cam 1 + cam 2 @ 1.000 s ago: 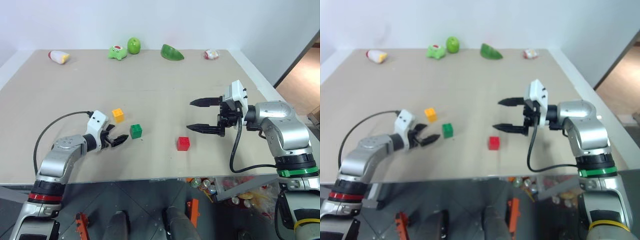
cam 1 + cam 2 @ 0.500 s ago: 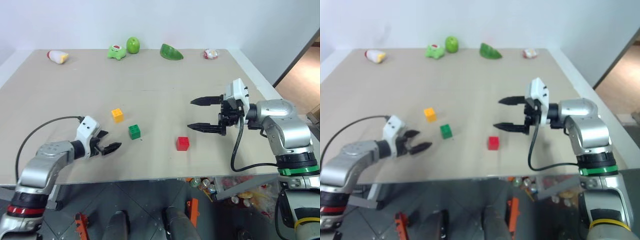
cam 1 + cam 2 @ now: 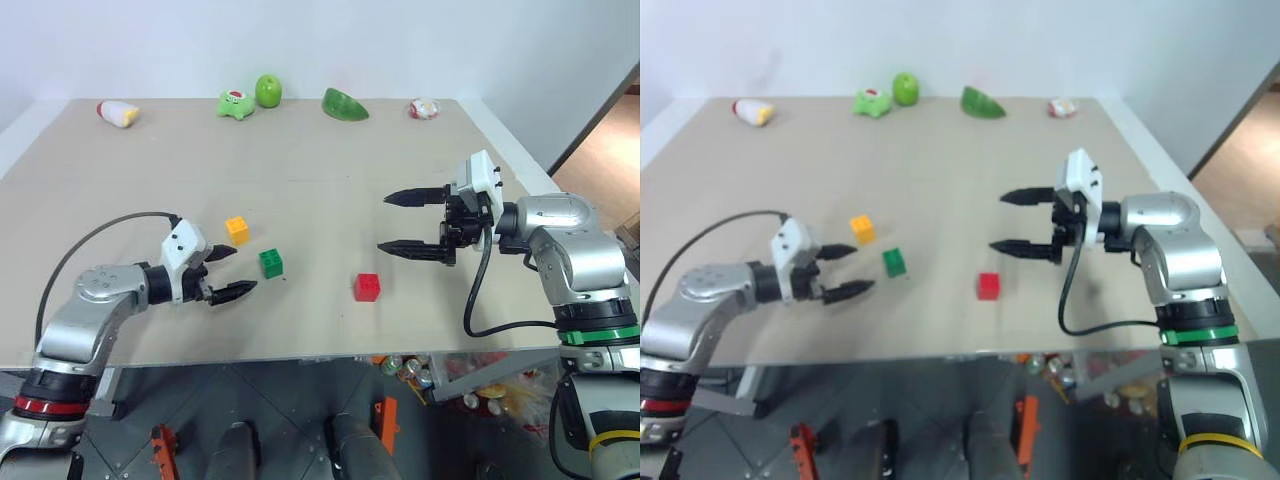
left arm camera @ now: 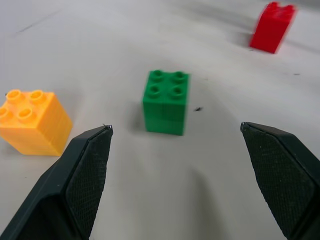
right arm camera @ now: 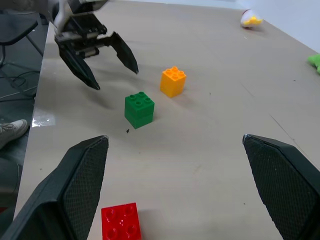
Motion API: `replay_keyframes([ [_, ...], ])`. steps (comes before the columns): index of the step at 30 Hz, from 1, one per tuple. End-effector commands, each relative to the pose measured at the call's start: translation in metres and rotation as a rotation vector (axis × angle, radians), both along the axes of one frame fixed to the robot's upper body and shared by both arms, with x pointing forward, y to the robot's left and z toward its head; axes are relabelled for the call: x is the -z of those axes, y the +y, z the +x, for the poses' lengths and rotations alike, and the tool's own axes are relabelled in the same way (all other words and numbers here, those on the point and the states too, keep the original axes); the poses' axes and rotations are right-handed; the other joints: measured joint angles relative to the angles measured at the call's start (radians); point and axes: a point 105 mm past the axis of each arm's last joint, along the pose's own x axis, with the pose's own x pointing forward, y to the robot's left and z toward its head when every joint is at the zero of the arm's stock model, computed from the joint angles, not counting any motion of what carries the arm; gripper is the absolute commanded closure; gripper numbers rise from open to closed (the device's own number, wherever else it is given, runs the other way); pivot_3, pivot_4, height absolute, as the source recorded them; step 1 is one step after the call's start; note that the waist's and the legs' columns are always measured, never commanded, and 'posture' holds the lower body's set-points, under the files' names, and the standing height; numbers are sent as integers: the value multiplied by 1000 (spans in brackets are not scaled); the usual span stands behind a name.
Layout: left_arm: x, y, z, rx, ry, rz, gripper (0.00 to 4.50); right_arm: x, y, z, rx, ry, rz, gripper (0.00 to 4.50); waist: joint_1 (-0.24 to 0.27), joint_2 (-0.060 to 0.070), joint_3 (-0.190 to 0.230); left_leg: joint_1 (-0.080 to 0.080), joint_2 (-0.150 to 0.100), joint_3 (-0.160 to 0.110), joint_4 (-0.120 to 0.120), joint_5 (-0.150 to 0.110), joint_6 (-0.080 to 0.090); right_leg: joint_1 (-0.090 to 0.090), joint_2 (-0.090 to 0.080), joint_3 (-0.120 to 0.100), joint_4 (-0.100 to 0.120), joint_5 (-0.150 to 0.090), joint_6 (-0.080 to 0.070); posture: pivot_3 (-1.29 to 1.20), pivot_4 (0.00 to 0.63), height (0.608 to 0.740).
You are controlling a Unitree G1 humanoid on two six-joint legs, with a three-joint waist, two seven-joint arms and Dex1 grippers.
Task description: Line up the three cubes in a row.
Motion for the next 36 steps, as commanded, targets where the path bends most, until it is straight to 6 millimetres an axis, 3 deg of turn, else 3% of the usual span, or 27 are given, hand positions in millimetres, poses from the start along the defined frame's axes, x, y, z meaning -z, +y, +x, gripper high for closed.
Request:
replay_keyframes([
  [1,-3,-2,8,17,-33,-2,259,-21,-2,-13,-28,-60,22,32,1,0,0,0,0,0,-1,0,0,0,0,0,0,0,0,0,150,733],
  [11,5,-19,19,67,-17,-12,259,-7,21,-43,-142,44,51,32,3,0,0,0,0,-1,-1,0,0,0,0,0,0,-1,1,0,150,733],
  [28,7,-34,40,61,16,-68,259,-11,18,-40,-101,34,63,32,3,0,0,-1,0,-1,0,0,0,0,1,0,0,0,2,0,150,733],
  [29,7,-37,39,69,17,-75,657,-12,18,-40,-100,33,63,0,3,0,0,-1,0,-1,0,0,0,0,1,0,0,0,2,0,150,733],
  [31,6,-43,37,101,12,-87,1016,-13,18,-39,-98,30,65,0,4,0,0,-1,0,-1,1,0,0,0,1,0,0,0,2,0,150,733],
  [36,5,-47,33,140,-4,-74,2709,-13,18,-37,-90,28,66,0,3,0,0,-1,0,-1,1,0,0,1,1,0,0,0,1,0,150,733],
])
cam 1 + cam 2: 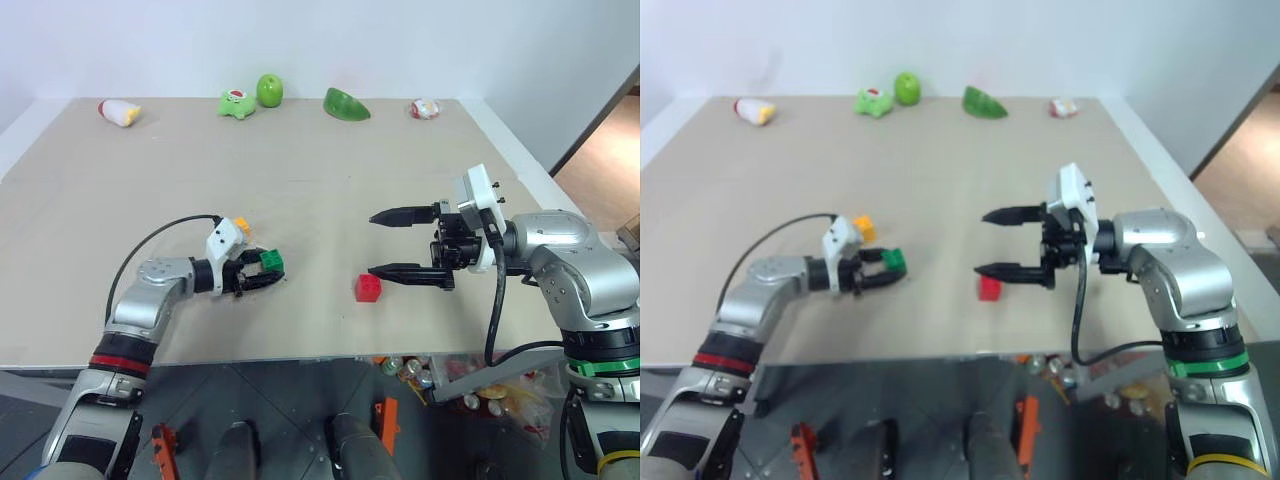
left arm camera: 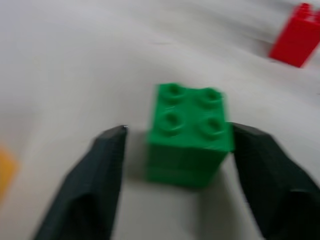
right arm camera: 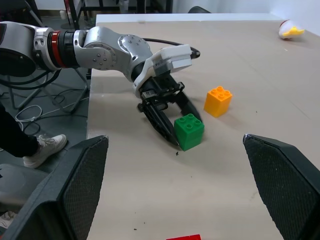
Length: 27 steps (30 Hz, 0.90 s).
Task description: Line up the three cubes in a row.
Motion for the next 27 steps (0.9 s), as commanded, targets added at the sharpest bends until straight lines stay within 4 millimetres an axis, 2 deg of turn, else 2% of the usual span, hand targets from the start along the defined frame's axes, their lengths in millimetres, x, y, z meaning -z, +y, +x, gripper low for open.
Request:
replay_keyframes([
  [1,-17,-5,0,46,-75,2,3032,-14,-3,0,10,-56,16,0,0,0,0,0,0,0,0,0,0,0,0,0,0,0,0,0,150,733],
  [2,-17,-5,-1,53,-76,7,3181,-14,-4,0,12,-57,15,0,0,0,0,0,0,0,0,0,0,0,0,0,0,0,0,0,150,733],
  [7,-14,-10,-8,138,-114,113,3170,-13,-10,3,39,-53,8,0,1,0,0,0,0,0,0,0,0,0,0,0,0,0,0,0,150,733],
  [11,-11,-31,-24,317,-165,190,3170,2,-36,9,117,-2,-48,0,2,0,0,0,0,0,0,0,0,0,0,0,0,0,0,0,150,733],
  [16,-14,-57,-26,408,-178,166,3170,12,-56,14,186,25,-67,0,20,0,0,0,0,0,1,0,0,0,0,0,0,0,0,0,150,733],
  [20,-9,-70,-23,438,-173,170,3170,12,-55,13,198,22,-51,0,20,0,0,0,0,0,2,0,0,0,0,1,0,0,0,0,150,733],
  [27,0,-81,-17,442,-149,165,3170,17,-53,4,193,29,-61,0,23,0,0,-1,-1,0,2,0,0,1,0,1,0,0,1,0,150,733],
])
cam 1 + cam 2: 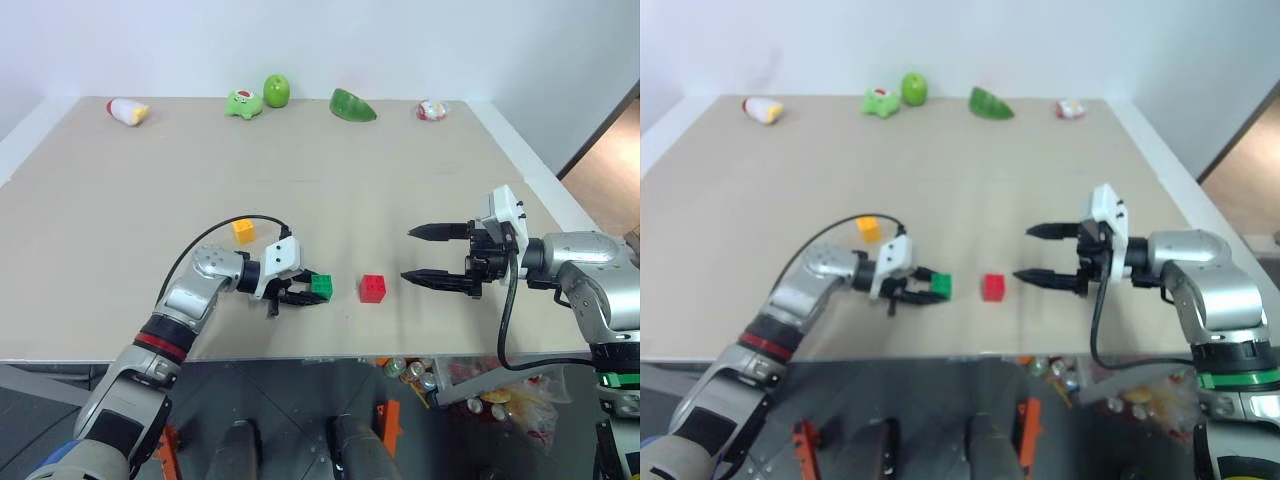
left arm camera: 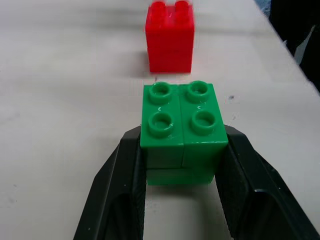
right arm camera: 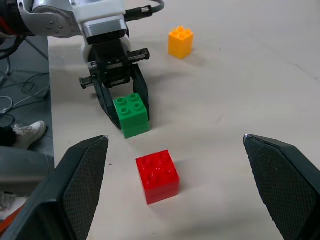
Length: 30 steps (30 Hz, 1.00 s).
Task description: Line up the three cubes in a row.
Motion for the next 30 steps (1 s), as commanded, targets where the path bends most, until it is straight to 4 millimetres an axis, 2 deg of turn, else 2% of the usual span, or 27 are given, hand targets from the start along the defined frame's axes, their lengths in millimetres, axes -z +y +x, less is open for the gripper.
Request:
replay_keyframes([
  [1,-4,-6,2,15,-22,0,3170,-16,1,-8,-19,-53,2,0,1,0,0,0,0,0,0,0,0,0,0,0,0,0,0,0,150,733],
  [11,2,-2,2,-4,5,-6,3170,-11,7,-11,-36,-38,1,0,1,0,0,0,-1,0,4,0,0,1,-1,1,0,0,1,0,150,733],
  [13,0,-1,1,5,30,-28,2094,-12,8,-10,-37,-40,2,0,1,0,0,0,-1,0,4,0,0,1,-1,1,0,0,1,0,150,733],
  [16,-3,8,8,-59,15,-24,1125,-13,10,-9,-43,-43,5,0,1,0,0,0,-1,0,4,0,0,1,0,1,0,1,1,0,150,733],
  [21,-8,44,5,-126,33,-6,1125,-18,14,-7,-66,-55,11,0,-6,0,0,1,0,0,2,0,0,0,0,1,0,1,1,0,150,733],
  [27,-15,114,-4,-331,17,25,1125,-28,23,-8,-117,-80,23,0,-7,0,0,1,1,0,-2,0,0,-1,0,1,1,0,0,0,150,733],
  [30,-25,140,-20,-425,36,-12,1125,-31,29,-10,-155,-91,27,0,-7,0,0,1,1,1,-2,0,0,-1,0,1,0,0,0,0,150,733],
])
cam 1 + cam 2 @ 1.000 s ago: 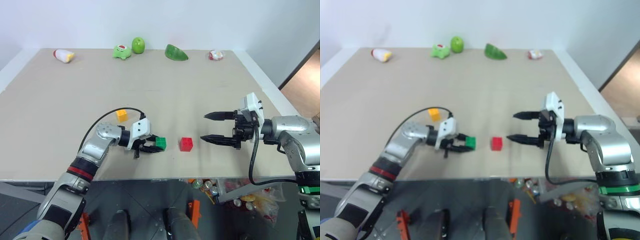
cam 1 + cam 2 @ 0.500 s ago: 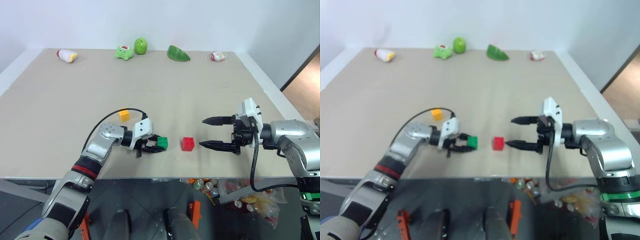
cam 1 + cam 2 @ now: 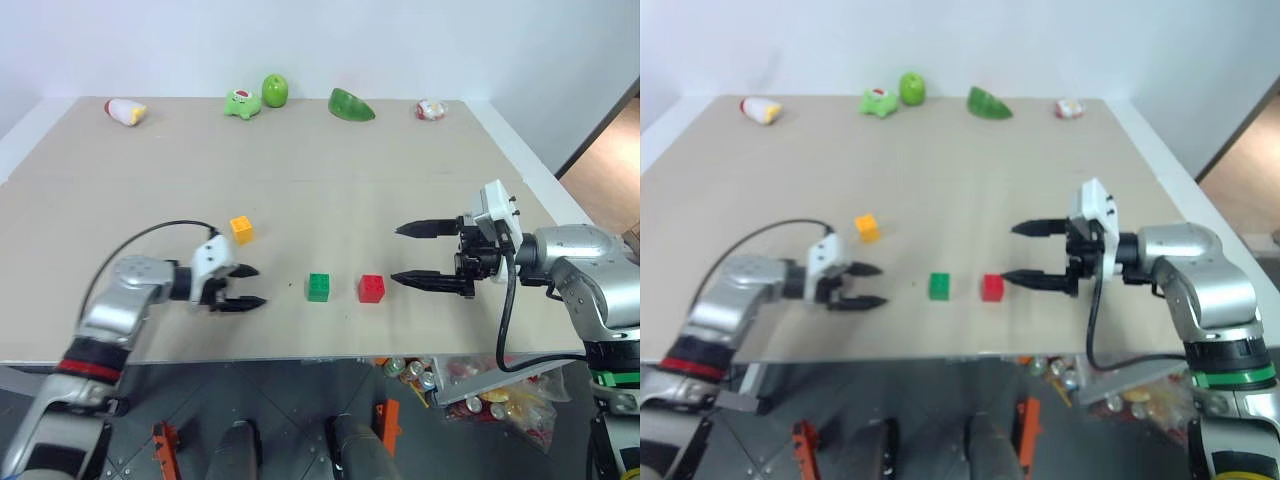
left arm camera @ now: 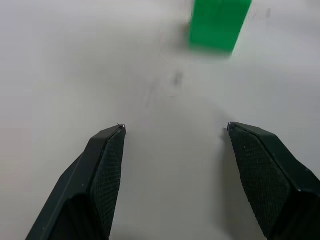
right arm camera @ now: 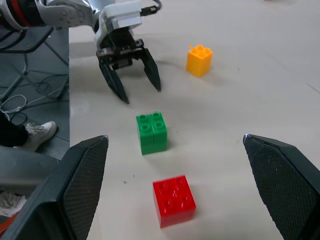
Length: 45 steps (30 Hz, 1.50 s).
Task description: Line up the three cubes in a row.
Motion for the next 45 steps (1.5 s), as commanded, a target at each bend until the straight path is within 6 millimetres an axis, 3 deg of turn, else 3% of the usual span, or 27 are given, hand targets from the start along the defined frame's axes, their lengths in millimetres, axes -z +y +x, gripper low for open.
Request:
replay_keyframes([
  [1,-28,22,-17,-95,-41,-75,1125,-16,10,-5,-66,-57,19,0,0,0,0,0,0,0,0,0,0,0,0,0,0,0,0,0,150,733],
  [4,-37,37,-30,-219,-52,-145,1125,-22,28,1,-92,-94,49,0,-1,0,0,0,1,1,0,0,0,0,-1,0,0,0,0,0,150,733],
  [8,-23,71,-10,-498,-81,-181,1125,-24,55,5,-145,-93,94,0,4,0,0,0,2,0,0,0,0,0,-1,-3,0,0,-1,0,150,733],
  [11,-16,77,1,-567,-82,-192,1125,-22,66,5,-175,-98,94,0,8,-1,0,0,2,0,1,0,0,0,-1,-3,0,0,-2,0,150,733],
  [15,-14,67,20,-573,-98,-214,1125,-23,71,7,-178,-110,105,0,11,-1,-1,-1,1,1,3,0,0,1,-2,-4,-1,0,-2,0,150,733],
  [24,-12,24,56,-479,-92,-245,1125,-21,67,19,-65,-145,124,0,10,-2,-1,-1,1,0,-2,0,-1,0,0,-4,0,0,-1,0,150,733],
  [35,-17,19,90,-487,-75,-249,1125,-21,57,17,-27,-152,121,0,9,-2,-1,-1,1,0,1,1,0,1,0,-4,0,1,-1,0,150,733],
  [42,-22,3,98,-441,-71,-269,1125,-22,57,18,-20,-152,127,0,10,-2,-1,-1,1,0,3,1,0,1,0,-3,0,2,0,0,150,733],
  [43,-22,0,98,-430,-69,-273,1625,-22,57,18,-20,-152,128,0,10,-2,-1,-2,1,0,2,1,0,1,0,-3,0,2,0,0,150,733],
  [45,-22,-5,97,-406,-64,-284,2195,-22,57,18,-20,-153,129,0,10,-2,-1,-2,1,0,1,1,0,1,0,-3,0,2,1,0,150,733],
])
